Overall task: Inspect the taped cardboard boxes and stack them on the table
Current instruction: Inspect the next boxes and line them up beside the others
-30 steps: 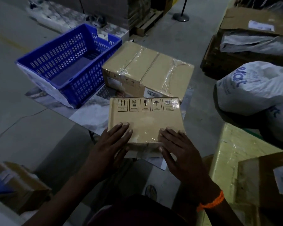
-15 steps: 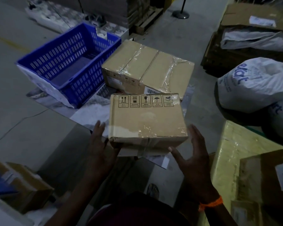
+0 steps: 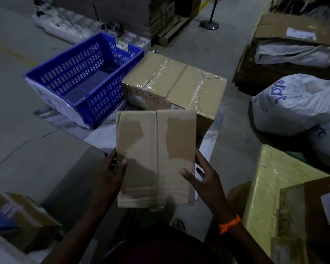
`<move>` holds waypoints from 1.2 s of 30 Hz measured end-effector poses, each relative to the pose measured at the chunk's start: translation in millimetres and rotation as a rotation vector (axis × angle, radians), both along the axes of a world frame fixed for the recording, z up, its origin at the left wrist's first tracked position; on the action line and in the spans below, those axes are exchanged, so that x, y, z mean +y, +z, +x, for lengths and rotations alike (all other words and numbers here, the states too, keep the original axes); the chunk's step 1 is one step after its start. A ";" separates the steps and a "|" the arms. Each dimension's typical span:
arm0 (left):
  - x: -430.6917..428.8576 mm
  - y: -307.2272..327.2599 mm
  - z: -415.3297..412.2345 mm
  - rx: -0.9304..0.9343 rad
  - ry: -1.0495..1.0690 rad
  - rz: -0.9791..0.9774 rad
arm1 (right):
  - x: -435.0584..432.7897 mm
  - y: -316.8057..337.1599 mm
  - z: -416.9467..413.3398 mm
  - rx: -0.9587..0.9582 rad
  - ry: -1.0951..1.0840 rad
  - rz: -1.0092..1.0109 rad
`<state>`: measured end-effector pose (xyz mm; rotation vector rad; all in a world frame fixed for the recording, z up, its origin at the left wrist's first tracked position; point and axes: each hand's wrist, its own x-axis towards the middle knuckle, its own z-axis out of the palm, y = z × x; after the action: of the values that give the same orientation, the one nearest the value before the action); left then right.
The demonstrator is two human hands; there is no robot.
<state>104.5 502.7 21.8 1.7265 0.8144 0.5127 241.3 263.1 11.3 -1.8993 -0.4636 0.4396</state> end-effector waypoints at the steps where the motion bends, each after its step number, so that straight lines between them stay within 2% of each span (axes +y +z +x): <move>1: 3.9 1.9 -0.3 0.019 -0.026 -0.015 | 6.4 -1.6 2.3 0.018 -0.003 -0.008; 7: 32.9 -28.1 -2.8 0.223 -0.073 -0.017 | 41.5 -18.5 15.3 0.124 -0.013 -0.071; 11: 45.2 -43.8 -2.1 0.234 -0.143 -0.101 | 48.8 -35.3 16.8 0.190 -0.005 -0.102; 16: 56.4 -78.9 -7.5 0.241 -0.252 0.006 | 43.2 -49.1 3.9 0.189 -0.001 -0.139; 22: 47.5 -71.0 -39.1 0.235 -0.334 -0.117 | 18.2 -57.6 -25.7 0.252 -0.032 -0.162; 26: 44.8 -70.9 -58.6 0.224 -0.387 -0.154 | 16.4 -57.5 -50.3 0.307 -0.054 -0.080; 31: 66.6 -36.7 -56.6 0.118 -0.330 -0.239 | 40.9 -29.7 -62.0 0.354 -0.138 0.064; 36: 101.1 19.9 -54.3 -0.031 -0.275 -0.099 | 72.7 6.6 -72.4 0.293 -0.162 0.233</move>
<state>50.1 603.7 41.7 1.7006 0.5590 0.3075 168.9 335.8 17.9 -1.6015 -0.1576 0.5228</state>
